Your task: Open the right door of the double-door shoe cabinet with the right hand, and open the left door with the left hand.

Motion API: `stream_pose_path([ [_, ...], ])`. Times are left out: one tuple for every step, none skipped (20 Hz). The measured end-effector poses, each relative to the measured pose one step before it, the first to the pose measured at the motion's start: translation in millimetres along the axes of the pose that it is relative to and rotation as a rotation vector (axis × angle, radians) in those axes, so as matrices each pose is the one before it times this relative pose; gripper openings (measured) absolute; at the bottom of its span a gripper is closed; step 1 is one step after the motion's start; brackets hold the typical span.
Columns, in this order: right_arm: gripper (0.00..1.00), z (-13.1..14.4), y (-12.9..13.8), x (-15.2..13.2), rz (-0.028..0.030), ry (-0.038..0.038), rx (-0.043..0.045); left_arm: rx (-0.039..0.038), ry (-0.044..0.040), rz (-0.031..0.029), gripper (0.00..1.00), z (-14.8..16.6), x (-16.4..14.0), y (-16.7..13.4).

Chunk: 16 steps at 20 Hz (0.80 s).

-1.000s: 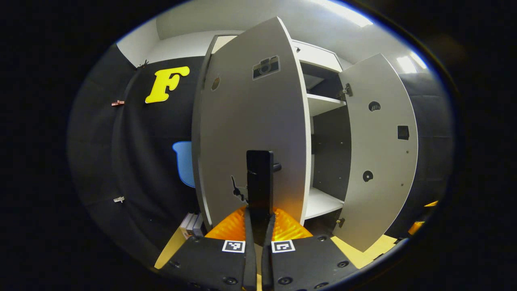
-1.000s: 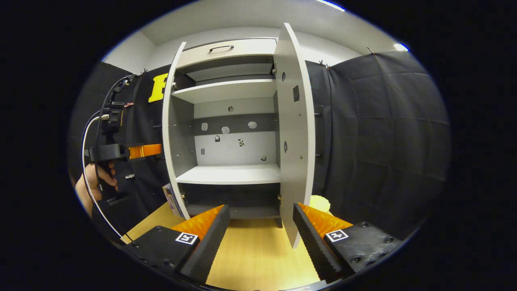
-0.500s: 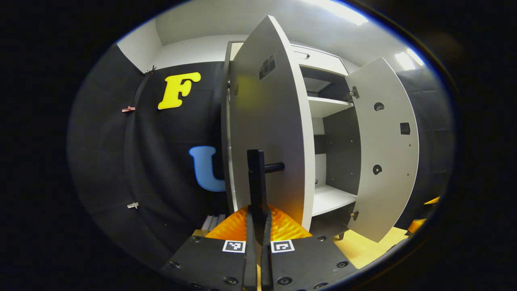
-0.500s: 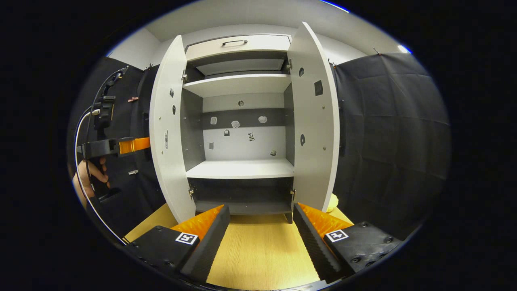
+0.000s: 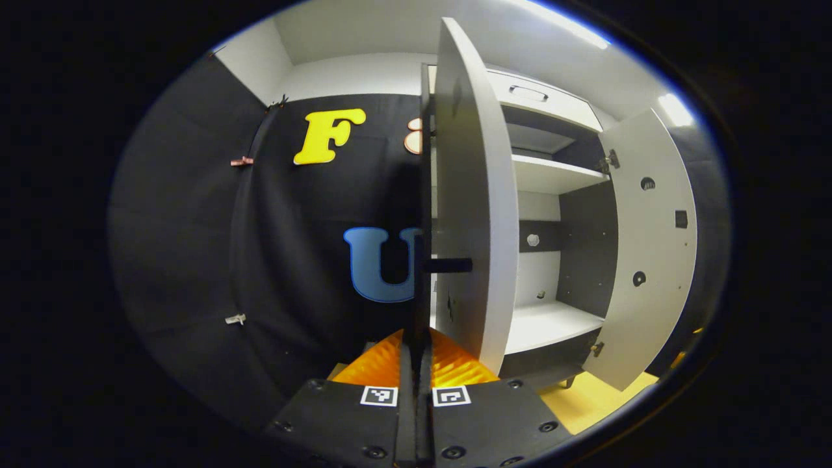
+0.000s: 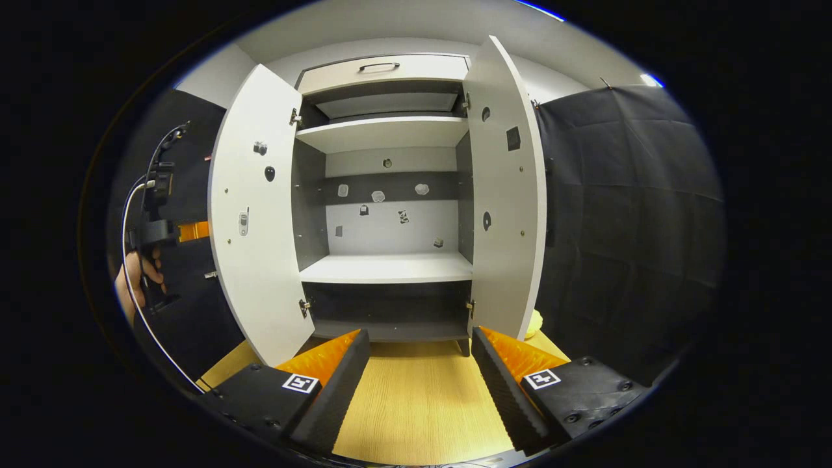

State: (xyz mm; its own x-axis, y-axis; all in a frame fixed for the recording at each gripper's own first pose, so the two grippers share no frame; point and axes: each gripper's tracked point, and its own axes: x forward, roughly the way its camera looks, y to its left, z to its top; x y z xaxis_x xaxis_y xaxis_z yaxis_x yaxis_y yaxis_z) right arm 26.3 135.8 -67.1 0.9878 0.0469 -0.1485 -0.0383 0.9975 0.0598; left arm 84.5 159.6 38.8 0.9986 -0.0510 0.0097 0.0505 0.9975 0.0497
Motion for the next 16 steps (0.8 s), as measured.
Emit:
stream_pose_path([
  [0.98,-1.56,-0.55,-0.28,-0.00163,0.00871,0.00454,0.01715,-0.0018,0.01484,0.06,0.68,-0.52,0.51],
  [0.98,-1.11,-0.44,-0.95,-0.00116,0.00747,0.00643,0.03721,-0.00464,0.01092,0.05,0.95,-1.49,0.47],
  [0.98,0.7,0.35,-0.3,-0.0017,0.00124,0.00615,0.01681,-0.00235,0.00616,0.05,0.72,-2.34,-0.4],
  [0.99,2.92,-0.71,-0.75,-0.00275,-0.00555,0.00319,0.00349,-0.00051,0.00632,0.05,-0.66,-0.75,0.11],
  [0.99,2.35,-2.26,0.63,-0.00374,-0.00656,-0.00143,-0.00534,-0.0019,0.00179,0.03,-0.11,-2.31,0.63],
  [0.99,1.34,-1.94,-1.68,-0.00206,-0.0042,-0.00437,-0.00138,0.00342,0.00196,0.04,-0.67,-4.3,1.03],
  [0.99,-0.1,-1.93,-0.56,-0.00136,-0.00051,-0.00479,-0.00379,-0.00332,-0.00009,0.03,0.16,-5.65,-0.36],
  [0.99,-1.0,-1.34,-1.18,-0.0001,0.00219,-0.00265,-0.01214,-0.0042,0.00761,0.05,2.79,-5.36,-0.03],
  [0.99,-0.46,-0.29,1.0,-0.00101,0.0027,-0.00004,-0.00727,-0.00667,0.00609,0.03,2.88,-7.54,0.86],
  [0.99,-0.67,-1.22,-0.26,-0.00037,0.00261,0.00189,-0.00084,-0.0048,0.00047,0.05,1.38,-8.61,-2.33],
  [0.99,0.12,-0.67,0.91,0.00004,0.00264,0.00288,0.00649,-0.00015,-0.00159,0.03,0.48,-7.69,-5.35],
  [0.99,-0.12,-0.75,-0.75,0.00007,0.00064,0.00434,0.01326,0.00079,-0.00128,0.05,-0.2,-8.64,-5.01],
  [0.98,1.01,-0.05,0.97,0.00142,-0.00014,0.00353,0.01772,-0.00051,0.00068,0.05,1.59,-7.98,-3.84],
  [0.98,1.7,-0.55,0.32,0.00014,-0.00085,0.00056,0.01462,-0.00471,0.00491,0.05,1.82,-6.27,-3.92],
  [0.98,2.33,-1.37,1.42,-0.00159,-0.00088,-0.00276,0.00887,-0.00687,-0.00177,0.03,3.44,-7.28,-6.05],
  [0.98,2.96,-2.17,1.01,-0.00133,-0.00023,-0.00433,0.00708,-0.01054,-0.00428,0.05,3.35,-7.31,-7.4],
])
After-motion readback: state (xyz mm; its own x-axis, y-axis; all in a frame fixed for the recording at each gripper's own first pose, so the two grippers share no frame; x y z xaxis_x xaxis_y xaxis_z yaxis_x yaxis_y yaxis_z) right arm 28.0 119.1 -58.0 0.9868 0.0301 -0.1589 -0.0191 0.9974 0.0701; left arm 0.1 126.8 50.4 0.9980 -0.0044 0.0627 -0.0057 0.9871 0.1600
